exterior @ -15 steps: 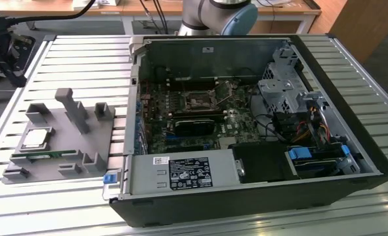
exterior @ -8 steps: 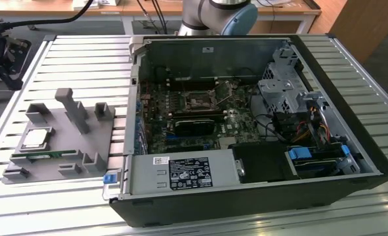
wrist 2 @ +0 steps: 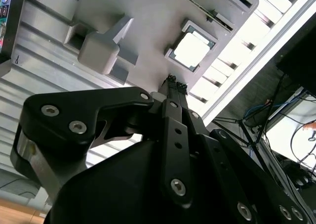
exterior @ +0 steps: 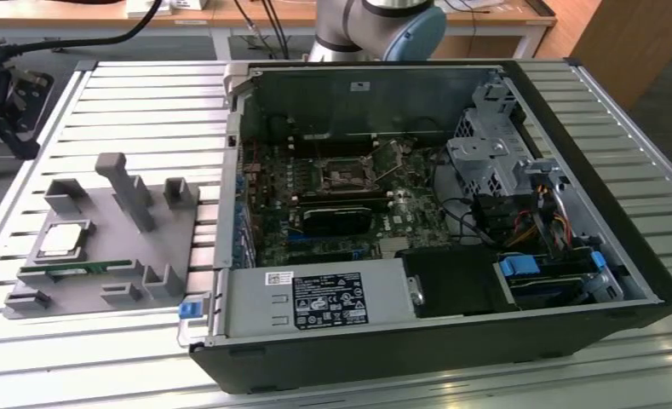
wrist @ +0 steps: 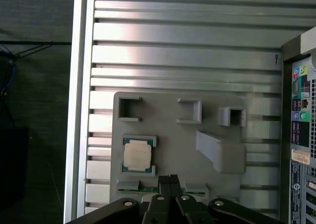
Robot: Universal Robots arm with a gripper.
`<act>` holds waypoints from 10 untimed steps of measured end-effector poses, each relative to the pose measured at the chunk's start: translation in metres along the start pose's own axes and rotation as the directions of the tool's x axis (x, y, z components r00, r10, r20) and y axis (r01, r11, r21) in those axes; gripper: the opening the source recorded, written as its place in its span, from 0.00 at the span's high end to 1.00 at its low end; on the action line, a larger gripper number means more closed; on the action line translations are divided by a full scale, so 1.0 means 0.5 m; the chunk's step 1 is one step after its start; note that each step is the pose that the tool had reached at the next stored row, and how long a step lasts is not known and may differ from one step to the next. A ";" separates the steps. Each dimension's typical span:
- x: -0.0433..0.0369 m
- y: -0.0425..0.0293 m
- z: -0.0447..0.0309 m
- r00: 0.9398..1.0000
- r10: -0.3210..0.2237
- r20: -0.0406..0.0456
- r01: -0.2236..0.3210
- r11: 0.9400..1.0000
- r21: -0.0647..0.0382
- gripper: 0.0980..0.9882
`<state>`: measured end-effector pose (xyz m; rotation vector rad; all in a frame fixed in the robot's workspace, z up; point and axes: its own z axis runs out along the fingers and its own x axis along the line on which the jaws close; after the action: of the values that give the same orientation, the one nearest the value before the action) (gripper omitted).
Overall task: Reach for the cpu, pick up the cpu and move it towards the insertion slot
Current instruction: 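Pick up the cpu and move it towards the insertion slot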
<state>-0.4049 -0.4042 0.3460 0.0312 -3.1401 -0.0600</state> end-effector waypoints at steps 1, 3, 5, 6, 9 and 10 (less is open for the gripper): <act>0.000 0.000 0.001 1.000 0.000 0.000 0.000 1.000 0.000 0.99; 0.001 0.000 0.003 1.000 0.000 0.000 0.000 1.000 0.000 0.99; 0.002 0.000 0.005 1.000 0.000 0.000 0.000 1.000 0.000 0.99; 0.002 0.000 0.006 1.000 0.000 0.000 0.000 1.000 0.000 0.99; 0.003 0.000 0.010 1.000 0.000 0.000 0.000 1.000 0.000 0.99; 0.003 0.000 0.012 1.000 0.000 0.000 0.000 1.000 0.000 0.99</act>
<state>-0.4062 -0.4042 0.3402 0.0312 -3.1401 -0.0600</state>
